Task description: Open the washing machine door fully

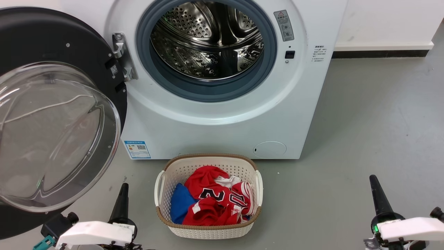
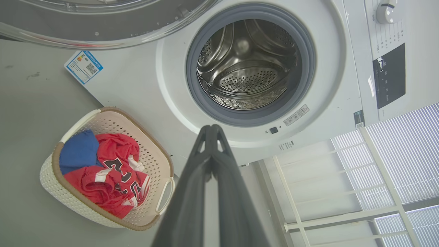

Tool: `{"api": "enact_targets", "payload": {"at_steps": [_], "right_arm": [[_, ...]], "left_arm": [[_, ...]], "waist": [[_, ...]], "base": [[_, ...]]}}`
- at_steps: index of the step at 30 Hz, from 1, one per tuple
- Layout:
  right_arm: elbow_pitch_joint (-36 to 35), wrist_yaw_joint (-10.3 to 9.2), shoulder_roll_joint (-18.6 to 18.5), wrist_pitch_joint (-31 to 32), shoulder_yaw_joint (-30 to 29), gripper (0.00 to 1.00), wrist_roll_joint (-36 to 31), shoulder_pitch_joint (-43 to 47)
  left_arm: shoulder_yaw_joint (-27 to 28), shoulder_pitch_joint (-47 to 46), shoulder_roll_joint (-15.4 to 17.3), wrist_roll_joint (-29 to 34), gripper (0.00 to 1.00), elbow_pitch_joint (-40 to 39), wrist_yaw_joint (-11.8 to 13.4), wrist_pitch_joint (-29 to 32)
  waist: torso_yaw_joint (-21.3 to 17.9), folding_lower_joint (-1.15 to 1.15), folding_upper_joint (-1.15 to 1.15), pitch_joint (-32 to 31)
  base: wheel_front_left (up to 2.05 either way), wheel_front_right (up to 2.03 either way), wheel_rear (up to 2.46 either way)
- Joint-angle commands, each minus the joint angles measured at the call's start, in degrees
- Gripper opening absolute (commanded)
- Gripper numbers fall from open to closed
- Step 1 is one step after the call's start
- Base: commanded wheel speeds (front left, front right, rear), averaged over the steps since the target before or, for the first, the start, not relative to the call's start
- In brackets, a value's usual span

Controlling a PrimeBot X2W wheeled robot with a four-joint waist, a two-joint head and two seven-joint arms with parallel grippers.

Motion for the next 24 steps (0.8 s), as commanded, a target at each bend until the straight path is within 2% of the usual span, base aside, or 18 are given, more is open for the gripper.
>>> {"api": "enact_targets", "payload": {"at_steps": [1,24], "right_arm": [[-0.15,0.01,-0.39,0.33,-0.13,0.0,1.52,-1.61],[1.83,0.0,-0.25,3.94,-0.79,0.0,14.66,-4.43]], "left_arm": [[0.35,-1.6,-0.01,-1.54,0.0,-0.27,-0.5,0.37],[1.89,-3.86,-0.02,-15.85,0.0,1.24,-1.48,3.85]], "waist": [[0.01,0.0,0.0,0.03],[0.15,0.0,0.0,0.64]], "base": [[0.0,0.0,0.0],[0.0,0.0,0.0]]}}
